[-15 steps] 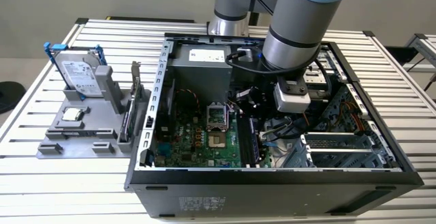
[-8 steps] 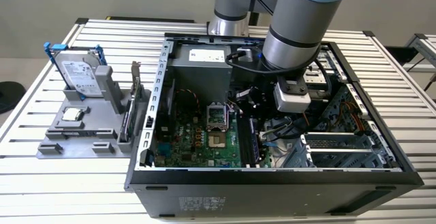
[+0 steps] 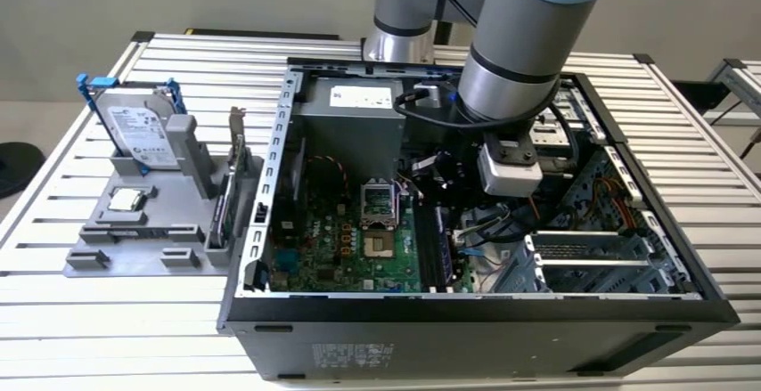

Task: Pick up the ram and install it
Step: 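Insert the ram into the slot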

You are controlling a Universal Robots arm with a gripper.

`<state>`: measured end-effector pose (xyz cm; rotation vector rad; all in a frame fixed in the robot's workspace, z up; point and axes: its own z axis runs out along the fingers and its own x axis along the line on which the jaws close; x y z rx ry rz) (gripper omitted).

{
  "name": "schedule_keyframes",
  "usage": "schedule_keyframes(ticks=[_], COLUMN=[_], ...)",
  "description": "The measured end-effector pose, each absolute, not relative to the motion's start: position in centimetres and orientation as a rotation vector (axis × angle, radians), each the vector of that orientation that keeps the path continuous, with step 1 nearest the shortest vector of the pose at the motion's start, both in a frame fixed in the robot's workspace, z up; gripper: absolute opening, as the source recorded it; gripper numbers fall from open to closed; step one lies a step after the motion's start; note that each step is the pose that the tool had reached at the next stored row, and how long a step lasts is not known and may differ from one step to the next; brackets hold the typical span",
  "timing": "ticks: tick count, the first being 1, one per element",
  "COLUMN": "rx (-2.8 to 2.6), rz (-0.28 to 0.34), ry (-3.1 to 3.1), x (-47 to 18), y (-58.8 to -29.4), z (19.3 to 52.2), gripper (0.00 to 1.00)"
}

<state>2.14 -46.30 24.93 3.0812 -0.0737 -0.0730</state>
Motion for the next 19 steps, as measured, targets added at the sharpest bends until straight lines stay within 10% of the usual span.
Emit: schedule_keyframes(ticks=[19], rx=[3.077], rz=[-0.068], ry=[0.102], x=[2.14], y=[-46.14], z=[24.93], gripper=[0.00])
